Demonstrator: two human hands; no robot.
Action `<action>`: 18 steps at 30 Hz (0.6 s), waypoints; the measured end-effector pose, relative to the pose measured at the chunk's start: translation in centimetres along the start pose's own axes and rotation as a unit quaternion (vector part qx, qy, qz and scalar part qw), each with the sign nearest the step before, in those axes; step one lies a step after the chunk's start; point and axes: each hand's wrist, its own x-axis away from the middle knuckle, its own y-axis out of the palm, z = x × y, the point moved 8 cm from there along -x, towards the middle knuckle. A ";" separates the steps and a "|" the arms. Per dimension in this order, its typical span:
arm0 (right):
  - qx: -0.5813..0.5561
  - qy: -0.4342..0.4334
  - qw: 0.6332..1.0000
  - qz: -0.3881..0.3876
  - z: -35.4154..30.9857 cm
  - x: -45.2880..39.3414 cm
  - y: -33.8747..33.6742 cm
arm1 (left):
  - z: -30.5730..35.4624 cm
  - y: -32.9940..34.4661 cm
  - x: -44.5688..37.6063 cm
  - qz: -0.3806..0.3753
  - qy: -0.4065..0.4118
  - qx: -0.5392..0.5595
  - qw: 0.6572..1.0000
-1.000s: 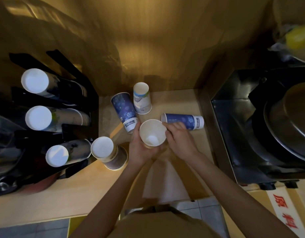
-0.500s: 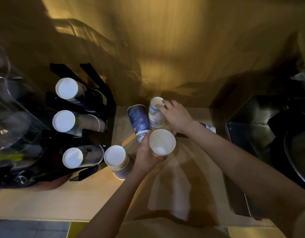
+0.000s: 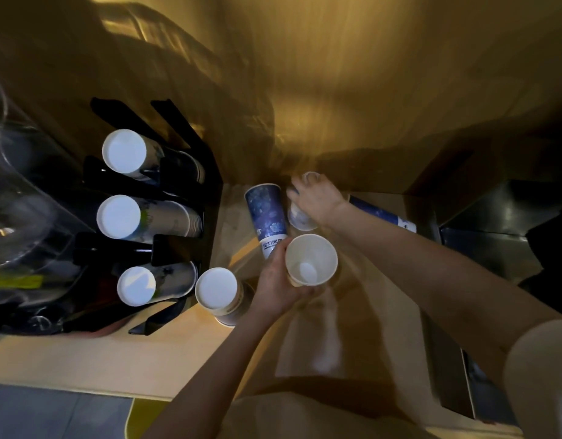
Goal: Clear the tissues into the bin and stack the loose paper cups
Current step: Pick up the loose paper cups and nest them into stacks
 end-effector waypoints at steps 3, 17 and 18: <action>0.049 -0.012 0.998 0.047 0.2 0.1 -0.1 | -0.1 0.1 -0.1 0.002 -0.008 0.006 1.000; -0.740 0.289 0.594 0.130 9.3 10.6 1.6 | 0.0 0.3 -0.2 -0.001 -0.021 0.003 1.000; -0.809 0.304 0.491 0.110 8.2 11.2 2.5 | -0.2 0.3 -0.3 0.000 -0.029 -0.001 1.000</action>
